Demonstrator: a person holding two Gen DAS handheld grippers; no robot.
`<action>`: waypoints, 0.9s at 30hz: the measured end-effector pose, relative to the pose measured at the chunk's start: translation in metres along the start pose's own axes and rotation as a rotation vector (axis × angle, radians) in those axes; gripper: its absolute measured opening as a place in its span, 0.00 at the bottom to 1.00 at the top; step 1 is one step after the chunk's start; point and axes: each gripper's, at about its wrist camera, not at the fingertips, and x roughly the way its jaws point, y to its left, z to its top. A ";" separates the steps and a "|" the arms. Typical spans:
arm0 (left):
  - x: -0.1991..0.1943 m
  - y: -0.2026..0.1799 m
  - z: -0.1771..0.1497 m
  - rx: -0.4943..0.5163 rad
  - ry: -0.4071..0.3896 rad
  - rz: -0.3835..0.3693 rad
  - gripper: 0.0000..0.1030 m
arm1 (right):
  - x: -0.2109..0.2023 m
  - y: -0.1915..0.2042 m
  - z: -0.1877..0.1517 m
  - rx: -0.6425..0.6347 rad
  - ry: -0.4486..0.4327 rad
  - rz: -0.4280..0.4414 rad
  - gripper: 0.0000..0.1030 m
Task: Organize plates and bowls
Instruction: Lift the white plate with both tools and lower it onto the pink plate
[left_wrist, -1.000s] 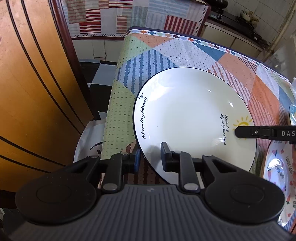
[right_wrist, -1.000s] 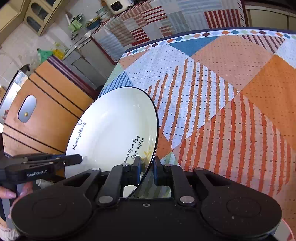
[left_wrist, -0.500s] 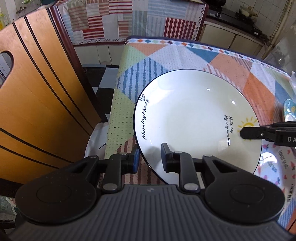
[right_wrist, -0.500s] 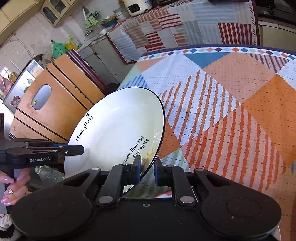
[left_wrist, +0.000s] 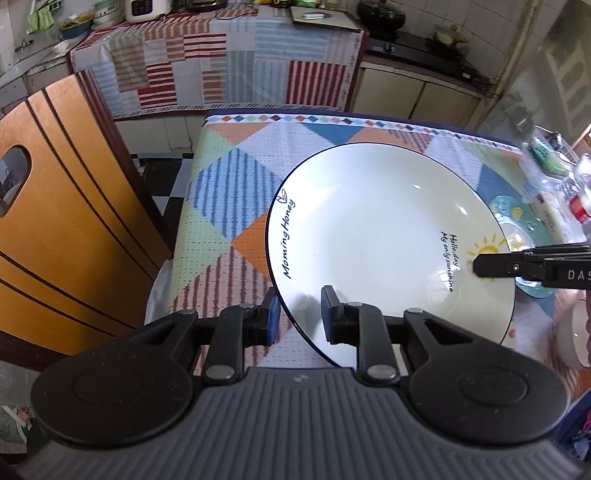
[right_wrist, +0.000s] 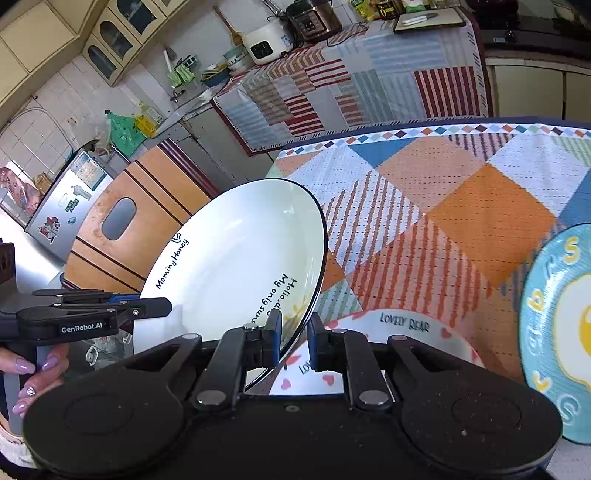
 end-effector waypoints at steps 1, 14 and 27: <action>-0.004 -0.004 0.000 0.000 0.002 -0.006 0.21 | -0.007 0.000 -0.002 0.002 -0.004 -0.001 0.18; -0.025 -0.080 -0.035 0.087 0.044 -0.064 0.21 | -0.083 -0.021 -0.060 0.069 -0.056 -0.071 0.18; 0.026 -0.121 -0.068 0.133 0.131 -0.071 0.21 | -0.086 -0.068 -0.112 0.210 -0.019 -0.122 0.18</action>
